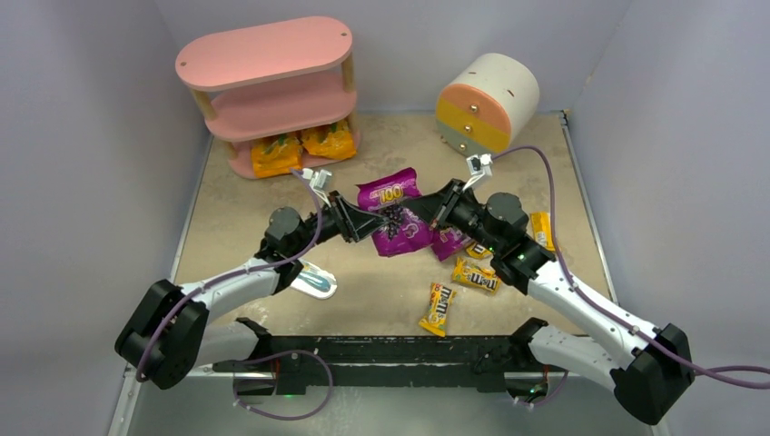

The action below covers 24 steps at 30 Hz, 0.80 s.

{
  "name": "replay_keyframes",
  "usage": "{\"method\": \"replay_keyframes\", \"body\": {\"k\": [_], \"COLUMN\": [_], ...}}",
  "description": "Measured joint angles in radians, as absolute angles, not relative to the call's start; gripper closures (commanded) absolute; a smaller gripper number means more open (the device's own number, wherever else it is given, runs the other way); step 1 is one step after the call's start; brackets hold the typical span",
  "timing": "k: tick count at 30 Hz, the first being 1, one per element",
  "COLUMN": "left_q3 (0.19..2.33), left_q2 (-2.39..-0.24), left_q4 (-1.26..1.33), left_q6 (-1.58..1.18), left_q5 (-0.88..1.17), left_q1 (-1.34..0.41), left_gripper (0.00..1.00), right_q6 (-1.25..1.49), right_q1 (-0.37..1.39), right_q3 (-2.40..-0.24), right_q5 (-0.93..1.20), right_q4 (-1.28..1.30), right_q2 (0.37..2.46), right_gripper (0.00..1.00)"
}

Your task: Place and organize the candy bags onto the shelf

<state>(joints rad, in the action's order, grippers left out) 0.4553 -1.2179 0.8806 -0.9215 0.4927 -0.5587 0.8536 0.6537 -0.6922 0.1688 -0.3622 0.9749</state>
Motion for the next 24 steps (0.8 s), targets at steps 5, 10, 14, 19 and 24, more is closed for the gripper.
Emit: {"method": "replay_keyframes", "body": {"k": [5, 10, 14, 19, 24], "left_q3": [0.467, 0.588, 0.654, 0.781, 0.963], "left_q2": [-1.198, -1.15, -1.151, -1.252, -1.435], "left_q4": [0.866, 0.535, 0.393, 0.322, 0.327], "left_q6": [-0.915, -0.813, -0.774, -0.755, -0.771], "left_q5": [0.515, 0.41, 0.405, 0.398, 0.464], "left_q1": [-0.56, -0.554, -0.399, -0.152, -0.023], "left_gripper": [1.0, 1.0, 1.0, 1.0, 1.0], "right_q6": [0.855, 0.827, 0.796, 0.767, 0.746], "right_q1": [0.648, 0.65, 0.65, 0.651, 0.654], "right_q3": [-0.694, -0.773, -0.809, -0.809, -0.808], "right_q5": [0.126, 0.015, -0.106, -0.228, -0.313], "right_q4": [-0.331, -0.197, -0.128, -0.057, -0.035], "right_q2": [0.975, 0.981, 0.953, 0.878, 0.819], "right_gripper": [0.61, 0.2, 0.1, 0.04, 0.01]}}
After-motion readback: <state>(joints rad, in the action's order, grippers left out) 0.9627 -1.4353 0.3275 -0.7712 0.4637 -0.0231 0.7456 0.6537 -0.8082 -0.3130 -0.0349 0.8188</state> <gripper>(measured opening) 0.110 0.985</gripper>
